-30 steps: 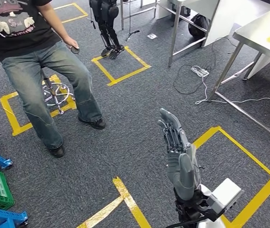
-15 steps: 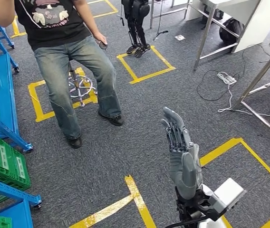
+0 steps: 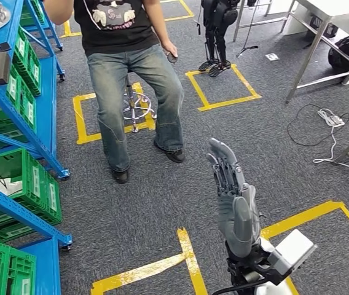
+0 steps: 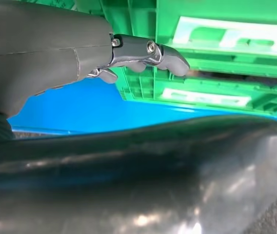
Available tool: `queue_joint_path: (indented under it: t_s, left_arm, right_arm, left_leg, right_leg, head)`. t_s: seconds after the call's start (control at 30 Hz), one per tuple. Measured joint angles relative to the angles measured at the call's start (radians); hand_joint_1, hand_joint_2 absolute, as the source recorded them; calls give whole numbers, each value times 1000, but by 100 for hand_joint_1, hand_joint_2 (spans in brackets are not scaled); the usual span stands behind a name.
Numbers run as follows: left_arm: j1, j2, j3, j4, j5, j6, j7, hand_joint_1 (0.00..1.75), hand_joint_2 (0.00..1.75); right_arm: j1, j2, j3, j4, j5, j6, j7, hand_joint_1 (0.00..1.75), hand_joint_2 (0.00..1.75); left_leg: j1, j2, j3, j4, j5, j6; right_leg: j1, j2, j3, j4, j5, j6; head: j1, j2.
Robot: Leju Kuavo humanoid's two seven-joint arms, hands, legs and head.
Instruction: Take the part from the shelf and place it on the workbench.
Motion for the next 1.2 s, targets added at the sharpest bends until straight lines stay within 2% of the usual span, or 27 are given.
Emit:
queue_joint_path:
  t_s: [0.07, 0.13, 0.17, 0.2, 0.23, 0.27, 0.3, 0.33, 0.37, 0.4, 0.43, 0.5, 0.53, 0.57, 0.63, 0.7, 0.73, 0.77, 0.8, 0.83, 0.9, 0.93, 0.97, 1.03, 1.1, 1.17, 1.2]
  left_arm:
    - [0, -1, 0, 0, 0, 0, 0, 0, 0]
    - [-3, -2, 0, 0, -1, 0, 0, 0, 0]
    - [-4, -2, -1, 0, -2, 0, 0, 0, 0]
    - [-5, -2, -2, 0, -3, -1, 0, 0, 0]
    - [-5, -2, -3, 0, -4, -1, 0, 0, 0]
    - [-5, -2, -4, 0, -5, -1, 0, 0, 0]
    - [-6, -3, -4, 0, -6, -1, 0, 0, 0]
    - [-6, -3, -6, 0, -6, -1, 0, 0, 0]
    - [-7, -3, -6, 0, -5, -1, 0, 0, 0]
    - [-8, -4, -7, 0, -4, -1, 0, 0, 0]
    - [-9, -3, -7, 0, -3, -1, 0, 0, 0]
    - [-8, -3, -5, 0, -2, -1, 0, 0, 0]
    - [-7, -2, -4, 0, -2, -1, 0, 0, 0]
    - [-6, -2, -3, 0, -2, -1, 0, 0, 0]
    - [-7, -2, -1, 0, -2, -1, 0, 0, 0]
    - [-8, -1, -1, 0, -3, -1, 0, 0, 0]
    - [-7, -1, -1, 0, -3, -1, 0, 0, 0]
    - [-6, 0, 0, 0, -3, -1, 0, 0, 0]
    - [-4, 0, 0, 0, -4, -1, -1, 0, 0]
    - [-3, 1, 0, 0, -4, -1, -2, 0, 0]
    - [-3, 2, -2, 0, -9, -2, -6, 0, 0]
    - [-3, 3, -4, 0, -12, -2, -10, 0, 0]
    - [-3, 3, -6, 1, -16, -3, -14, 0, 0]
    - [-4, 3, -12, 2, -23, -4, -21, 0, 0]
    - [-7, 2, -16, 5, -28, -4, -24, 0, 0]
    - [-12, 1, -17, 6, -29, -4, -22, 0, 0]
    - [-14, 1, -17, 6, -28, -4, -19, 0, 0]
  right_arm:
    - [-1, 0, 1, 0, 0, 0, -1, 0, 0]
    - [1, 0, 0, 0, 0, 0, -1, 0, 0]
    - [2, 0, 0, 0, 0, 0, 0, 0, 0]
    - [3, 0, 0, 1, 0, 0, 0, 0, 0]
    - [4, 0, 1, 1, 0, 0, 0, 0, 0]
    - [4, 0, 1, 2, 0, 0, 0, 0, 0]
    - [3, 0, 1, 2, 0, 0, 0, 0, 0]
    - [3, 0, 1, 2, 0, 0, 0, 0, 0]
    - [4, 0, 1, 2, 0, 0, 0, 0, 0]
    - [4, 0, 1, 2, 0, -1, 1, 0, 0]
    - [5, 0, 1, 2, 0, -1, 1, 0, 0]
    - [4, 0, 1, 3, -1, -1, 2, 0, 0]
    - [3, 0, 1, 3, -1, -2, 2, 0, 0]
    - [2, 0, 1, 3, 0, -2, 2, 0, 0]
    - [2, 0, 1, 2, 0, -3, 1, 0, 0]
    - [4, 0, 1, 2, 0, -4, 1, 0, 0]
    - [4, 0, 1, 2, 0, -4, 2, 0, 0]
    - [4, 0, 1, 2, -1, -4, 2, 0, 0]
    - [3, 0, 1, 2, -1, -4, 2, 0, 0]
    - [3, 0, 1, 2, -1, -4, 2, 0, 0]
    - [1, 0, 1, 2, -1, -4, 2, 0, 0]
    - [1, 0, 1, 2, -1, -5, 3, 0, 0]
    - [0, 0, 1, 2, -1, -5, 3, 0, 0]
    - [-1, 0, 3, 2, -1, -5, 4, 0, 0]
    - [-4, 0, 5, 2, -1, -6, 4, 0, 0]
    - [-3, 0, 6, 3, -2, -9, 6, 0, 0]
    - [-1, 0, 6, 4, -2, -10, 6, 0, 0]
  left_leg:
    - [3, -16, -1, -4, 4, 12]
    - [5, -31, -1, -6, 5, 20]
    - [5, -40, -2, -5, 5, 21]
    - [5, -49, -2, -5, 5, 22]
    - [5, -59, -2, -5, 5, 22]
    - [5, -69, -1, -5, 5, 21]
    - [6, -79, 1, -5, 4, 20]
    - [7, -88, 3, -4, 3, 18]
    - [6, -97, 2, -2, 2, 14]
    - [6, -107, -1, 0, 3, 8]
    - [7, -116, -6, 1, 5, 1]
    - [11, -137, -14, 2, 11, -12]
    - [11, -133, -17, 6, 8, -17]
    - [11, -120, -23, 18, -1, -20]
    - [8, -73, -62, 107, -54, -25]
    - [7, -51, -124, 251, -121, -28]
    - [7, -48, -142, 295, -135, -28]
    - [6, -47, -144, 308, -131, -26]
    - [5, -45, -124, 275, -107, -23]
    - [3, -36, -87, 208, -72, -18]
    - [-7, 3, -12, 68, -23, -5]
    - [-11, 20, 9, 26, -14, 0]
    - [-15, 28, 14, 10, -16, 4]
    - [-13, 17, 15, -1, -11, 12]
    - [-4, 7, 24, -18, -2, 24]
    - [4, -2, 27, -27, 5, 29]
    - [6, -7, 26, -27, 6, 29]
  right_leg:
    - [-5, 37, -15, 31, -26, 10]
    - [-10, 87, -69, 143, -86, 16]
    - [-11, 97, -107, 218, -116, 18]
    - [-11, 100, -141, 279, -132, 19]
    - [-12, 101, -161, 306, -128, 19]
    - [-13, 103, -162, 292, -104, 18]
    - [-15, 108, -144, 240, -64, 18]
    - [-19, 124, -116, 168, -23, 17]
    - [-23, 146, -85, 102, 6, 18]
    - [-26, 164, -63, 56, 21, 18]
    - [-26, 176, -52, 34, 24, 17]
    - [-22, 162, -49, 30, 21, 10]
    - [-22, 150, -47, 28, 22, 4]
    - [-22, 138, -45, 25, 23, -2]
    - [-19, 110, -42, 22, 23, -15]
    - [-13, 80, -42, 22, 21, -22]
    - [-10, 66, -42, 22, 20, -24]
    - [-8, 53, -42, 23, 19, -25]
    - [-6, 42, -40, 23, 18, -26]
    - [-4, 32, -37, 23, 17, -26]
    - [2, 15, -33, 24, 12, -23]
    - [4, 9, -32, 25, 11, -20]
    - [7, 3, -32, 25, 10, -17]
    - [8, -2, -32, 24, 8, -11]
    - [6, 40, -44, 50, -14, -2]
    - [-2, 92, -94, 155, -73, 7]
    - [-8, 101, -128, 224, -103, 12]
  head:
    - [1, 0]
    - [4, 0]
    - [5, 0]
    - [6, 0]
    - [6, 0]
    - [6, 0]
    - [6, 0]
    - [6, 0]
    - [5, 0]
    - [5, 0]
    - [4, 0]
    - [4, 0]
    - [4, 0]
    - [3, 0]
    - [0, 0]
    - [-2, 0]
    - [-1, 0]
    - [-1, 0]
    - [-1, 0]
    - [-1, 0]
    - [-1, 0]
    - [0, 0]
    - [0, 0]
    - [0, 0]
    - [3, 0]
    - [7, 0]
    - [8, 0]
